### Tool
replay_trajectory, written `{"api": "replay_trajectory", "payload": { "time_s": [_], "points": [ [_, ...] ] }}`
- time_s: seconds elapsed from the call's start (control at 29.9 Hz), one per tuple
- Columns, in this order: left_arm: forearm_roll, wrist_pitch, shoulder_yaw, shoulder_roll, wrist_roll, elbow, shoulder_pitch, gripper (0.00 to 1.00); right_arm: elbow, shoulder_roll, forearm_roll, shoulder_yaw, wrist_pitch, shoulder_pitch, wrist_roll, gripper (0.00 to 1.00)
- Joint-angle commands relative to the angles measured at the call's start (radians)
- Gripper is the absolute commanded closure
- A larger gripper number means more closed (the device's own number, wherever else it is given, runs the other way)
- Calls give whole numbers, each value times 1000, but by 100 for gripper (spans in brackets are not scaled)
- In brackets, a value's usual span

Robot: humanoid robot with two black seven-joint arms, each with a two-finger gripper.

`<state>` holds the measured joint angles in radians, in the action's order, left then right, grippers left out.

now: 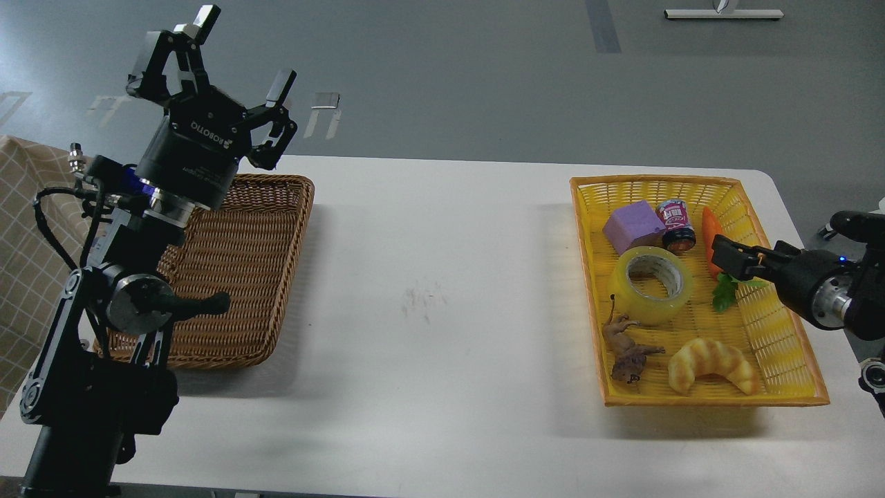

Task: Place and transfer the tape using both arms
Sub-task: 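Grasp the yellow tape roll with the right gripper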

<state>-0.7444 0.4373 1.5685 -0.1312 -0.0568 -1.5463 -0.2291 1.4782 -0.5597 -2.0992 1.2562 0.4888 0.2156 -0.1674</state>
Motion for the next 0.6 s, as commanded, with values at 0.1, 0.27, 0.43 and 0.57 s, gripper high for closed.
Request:
{"api": "replay_trajectory", "payload": {
  "time_s": [0.1,0.27,0.43,0.57],
  "points": [
    [-1,0,1,2,0,-8,10,2,-29,41,-64,-49,0,27,0,9],
    [-1,0,2,-1,0,-9,10,2,-42,64,-82,-72,0,44,2,9],
    [-1,0,4,-2,0,-11,14,2,-85,89,-82,-77,0,50,2,10],
    [0,0,4,-2,0,-11,16,2,-96,100,-82,-81,0,50,2,11]
  ]
}}
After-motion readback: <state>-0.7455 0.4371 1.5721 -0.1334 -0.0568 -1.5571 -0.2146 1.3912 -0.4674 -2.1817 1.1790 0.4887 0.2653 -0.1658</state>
